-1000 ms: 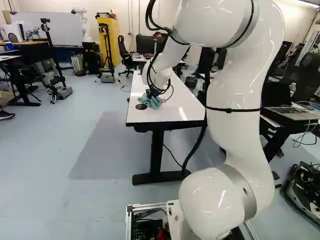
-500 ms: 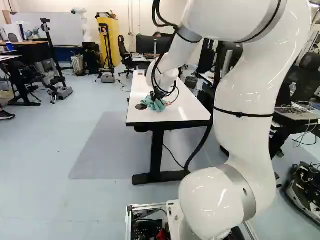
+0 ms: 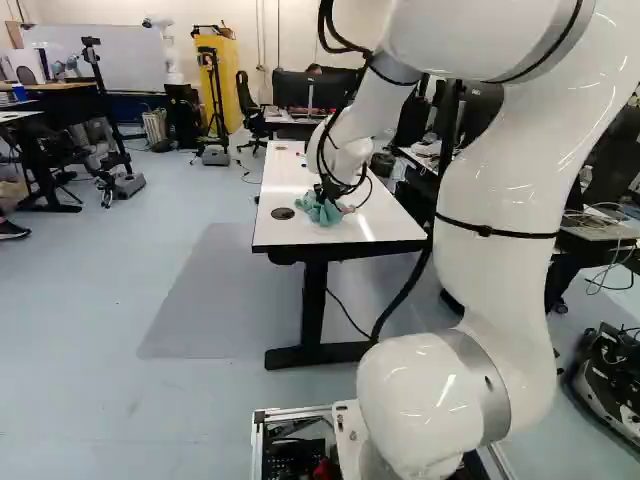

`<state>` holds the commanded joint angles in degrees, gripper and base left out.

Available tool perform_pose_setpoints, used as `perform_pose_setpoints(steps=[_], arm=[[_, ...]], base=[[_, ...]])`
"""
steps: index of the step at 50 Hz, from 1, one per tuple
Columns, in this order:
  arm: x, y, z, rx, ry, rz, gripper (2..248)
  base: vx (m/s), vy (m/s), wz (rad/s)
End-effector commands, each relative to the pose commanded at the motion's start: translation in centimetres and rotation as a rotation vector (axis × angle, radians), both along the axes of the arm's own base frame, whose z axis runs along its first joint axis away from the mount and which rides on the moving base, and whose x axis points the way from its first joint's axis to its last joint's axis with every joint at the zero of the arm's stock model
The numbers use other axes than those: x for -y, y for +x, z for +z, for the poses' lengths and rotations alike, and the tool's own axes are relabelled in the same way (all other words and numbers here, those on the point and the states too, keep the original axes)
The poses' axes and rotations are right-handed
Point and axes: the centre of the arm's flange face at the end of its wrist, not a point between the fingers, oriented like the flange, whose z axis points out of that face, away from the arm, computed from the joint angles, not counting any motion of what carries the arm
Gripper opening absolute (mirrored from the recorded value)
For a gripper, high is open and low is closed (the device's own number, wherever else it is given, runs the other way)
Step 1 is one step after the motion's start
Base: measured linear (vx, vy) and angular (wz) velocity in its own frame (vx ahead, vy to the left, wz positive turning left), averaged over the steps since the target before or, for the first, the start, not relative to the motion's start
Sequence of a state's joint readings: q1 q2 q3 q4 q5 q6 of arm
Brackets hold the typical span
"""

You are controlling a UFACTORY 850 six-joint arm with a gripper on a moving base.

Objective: Clean the table with the green towel

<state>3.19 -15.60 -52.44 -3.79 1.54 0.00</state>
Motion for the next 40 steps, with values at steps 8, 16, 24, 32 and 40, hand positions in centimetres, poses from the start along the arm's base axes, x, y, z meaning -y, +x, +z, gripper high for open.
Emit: perform_pose_setpoints(steps=[8, 16, 24, 32, 40], arm=[[1.4, 0.0, 0.0, 0.0, 0.0, -0.026, 46], [2.7, 0.1, 0.0, 0.0, 0.0, -0.051, 46], [4.0, 0.8, 0.0, 0.003, 0.0, -0.074, 46], [4.6, 2.0, -0.1, 0.009, 0.0, -0.085, 46], [4.7, 3.5, -0.2, 0.017, 0.0, -0.085, 46]], base=[[0.0, 0.0, 0.0], [0.0, 0.0, 0.0], [0.0, 0.0, 0.0], [0.0, 0.0, 0.0], [0.0, 0.0, 0.0]])
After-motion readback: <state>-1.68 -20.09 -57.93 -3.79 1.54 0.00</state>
